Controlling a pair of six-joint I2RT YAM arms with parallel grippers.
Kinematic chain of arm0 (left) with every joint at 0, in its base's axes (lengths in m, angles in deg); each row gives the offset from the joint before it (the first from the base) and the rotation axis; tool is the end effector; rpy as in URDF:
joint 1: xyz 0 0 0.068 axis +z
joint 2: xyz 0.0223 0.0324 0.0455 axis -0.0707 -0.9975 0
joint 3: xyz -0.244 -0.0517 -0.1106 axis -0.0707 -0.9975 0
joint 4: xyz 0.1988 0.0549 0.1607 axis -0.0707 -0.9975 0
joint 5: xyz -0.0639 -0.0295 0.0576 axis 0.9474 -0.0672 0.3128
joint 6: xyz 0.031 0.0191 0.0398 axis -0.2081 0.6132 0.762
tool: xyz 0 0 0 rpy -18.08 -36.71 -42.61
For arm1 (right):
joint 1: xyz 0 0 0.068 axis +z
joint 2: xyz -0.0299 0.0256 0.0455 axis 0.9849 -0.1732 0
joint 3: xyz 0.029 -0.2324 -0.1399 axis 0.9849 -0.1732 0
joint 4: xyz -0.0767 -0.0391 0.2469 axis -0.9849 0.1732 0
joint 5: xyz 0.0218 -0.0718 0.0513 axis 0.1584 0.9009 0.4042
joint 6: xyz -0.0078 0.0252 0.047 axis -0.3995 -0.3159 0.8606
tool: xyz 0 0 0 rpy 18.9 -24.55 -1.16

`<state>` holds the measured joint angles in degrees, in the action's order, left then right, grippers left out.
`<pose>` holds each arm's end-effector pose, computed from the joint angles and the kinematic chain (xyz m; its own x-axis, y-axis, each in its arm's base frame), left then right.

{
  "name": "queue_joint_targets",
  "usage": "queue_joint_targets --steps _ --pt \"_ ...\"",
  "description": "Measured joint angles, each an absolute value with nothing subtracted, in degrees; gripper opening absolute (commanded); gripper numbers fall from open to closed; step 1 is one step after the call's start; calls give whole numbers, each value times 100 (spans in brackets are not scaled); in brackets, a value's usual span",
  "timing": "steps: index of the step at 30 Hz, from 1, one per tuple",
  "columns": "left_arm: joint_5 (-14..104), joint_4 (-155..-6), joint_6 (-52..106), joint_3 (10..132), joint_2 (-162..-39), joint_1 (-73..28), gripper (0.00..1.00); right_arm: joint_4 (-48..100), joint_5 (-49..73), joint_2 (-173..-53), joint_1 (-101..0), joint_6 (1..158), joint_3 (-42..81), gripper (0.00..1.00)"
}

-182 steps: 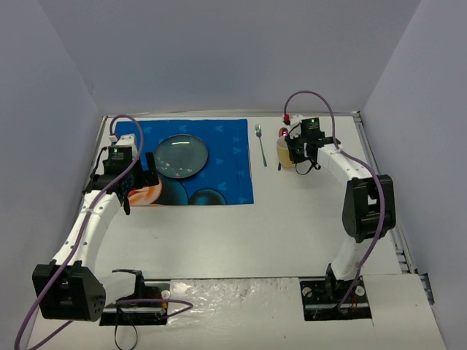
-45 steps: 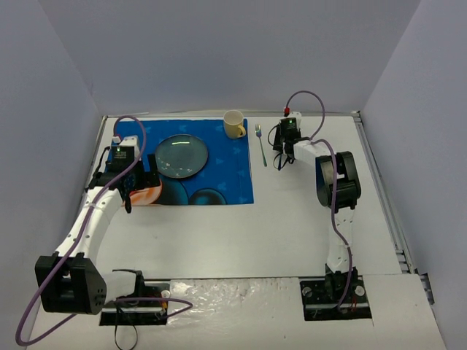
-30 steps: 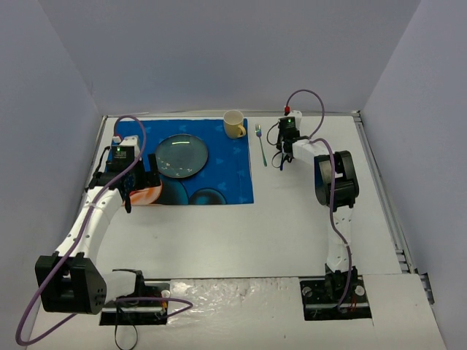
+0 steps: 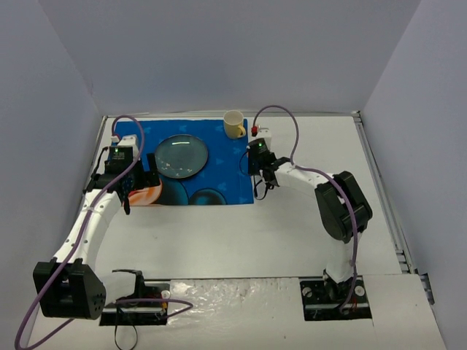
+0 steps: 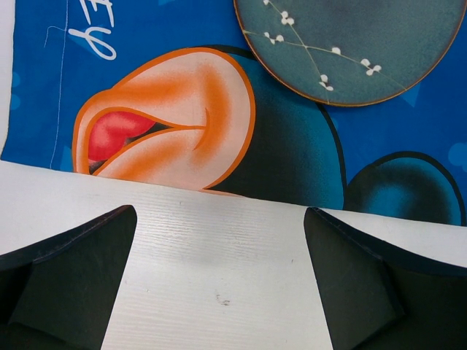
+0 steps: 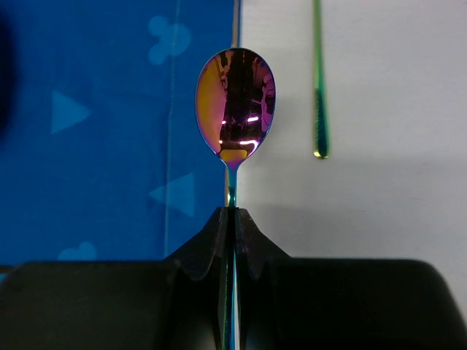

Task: Set the dinner table for one person

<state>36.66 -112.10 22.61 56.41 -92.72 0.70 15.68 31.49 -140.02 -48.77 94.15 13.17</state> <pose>0.2560 -0.0151 0.3019 -0.6356 -0.2373 -0.7347 -0.1201 0.9704 -0.2095 0.3678 0.2147 0.2057 -0.5118 0.1061 -0.8526 -0.1825 0.9563 0.2285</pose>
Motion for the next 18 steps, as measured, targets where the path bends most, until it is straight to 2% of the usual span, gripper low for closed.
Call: queue_joint_targets --steps 9,18 --pt "3666 -11210 2237 5641 -9272 68 97 1446 3300 -14774 -4160 9539 2137 0" --pt "3666 -11212 2231 5641 -9272 70 97 1317 3646 -15585 -4037 9811 2742 0"
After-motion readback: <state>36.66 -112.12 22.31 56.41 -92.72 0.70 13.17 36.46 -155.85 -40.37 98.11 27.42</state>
